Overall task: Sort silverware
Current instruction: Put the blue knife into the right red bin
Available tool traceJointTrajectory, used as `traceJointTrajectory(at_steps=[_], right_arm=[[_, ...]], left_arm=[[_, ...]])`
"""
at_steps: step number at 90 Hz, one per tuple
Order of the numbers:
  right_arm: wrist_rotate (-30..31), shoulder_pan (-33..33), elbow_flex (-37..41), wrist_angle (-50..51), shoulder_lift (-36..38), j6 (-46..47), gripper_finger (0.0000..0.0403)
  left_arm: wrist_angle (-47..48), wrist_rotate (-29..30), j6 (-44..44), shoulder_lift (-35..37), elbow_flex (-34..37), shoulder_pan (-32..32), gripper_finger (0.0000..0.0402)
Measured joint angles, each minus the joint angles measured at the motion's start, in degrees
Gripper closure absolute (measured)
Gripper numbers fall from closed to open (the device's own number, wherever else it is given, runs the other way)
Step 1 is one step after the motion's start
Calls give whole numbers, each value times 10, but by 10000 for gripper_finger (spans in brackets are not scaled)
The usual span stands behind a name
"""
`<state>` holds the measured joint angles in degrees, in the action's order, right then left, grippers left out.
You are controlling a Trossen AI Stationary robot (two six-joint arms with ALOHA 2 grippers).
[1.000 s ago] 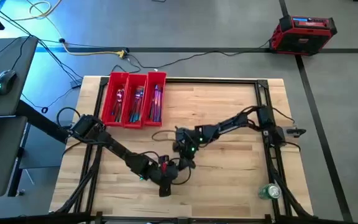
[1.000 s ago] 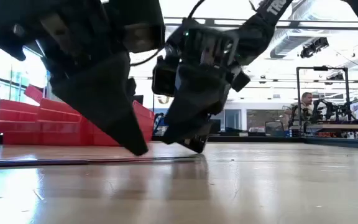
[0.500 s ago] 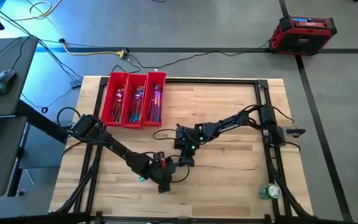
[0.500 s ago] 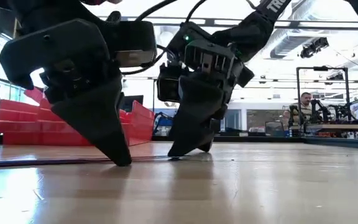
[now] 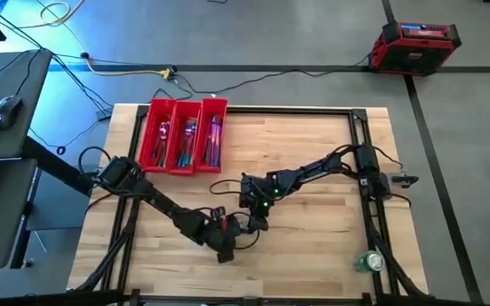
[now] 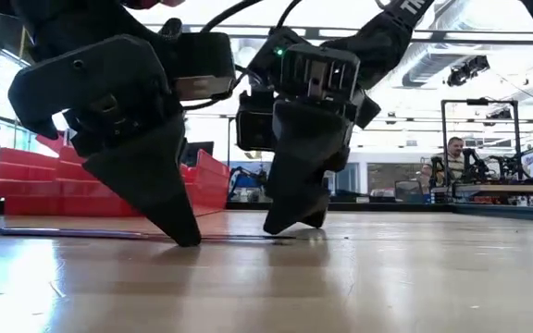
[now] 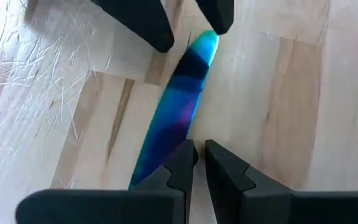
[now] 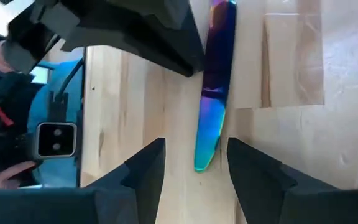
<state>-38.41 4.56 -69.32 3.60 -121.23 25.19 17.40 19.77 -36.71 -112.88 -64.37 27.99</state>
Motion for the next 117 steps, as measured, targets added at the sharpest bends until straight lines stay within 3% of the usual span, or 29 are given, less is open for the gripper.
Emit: traceJointTrajectory(at_steps=[10, 56, 88, 117], right_arm=[[25, 1, 0, 1, 0, 19, 242], [8, 5, -2, 13, 0, 49, 242], [7, 8, -118, 153, -64, -2, 242], [23, 13, -127, 101, -89, -6, 242]], left_arm=[[-12, 1, 10, 0, 1, 0, 378], [-35, 15, 59, -2, 1, -4, 378], [-32, 18, 94, -2, 1, -7, 378], [-36, 44, 93, -18, 0, 1, 378]])
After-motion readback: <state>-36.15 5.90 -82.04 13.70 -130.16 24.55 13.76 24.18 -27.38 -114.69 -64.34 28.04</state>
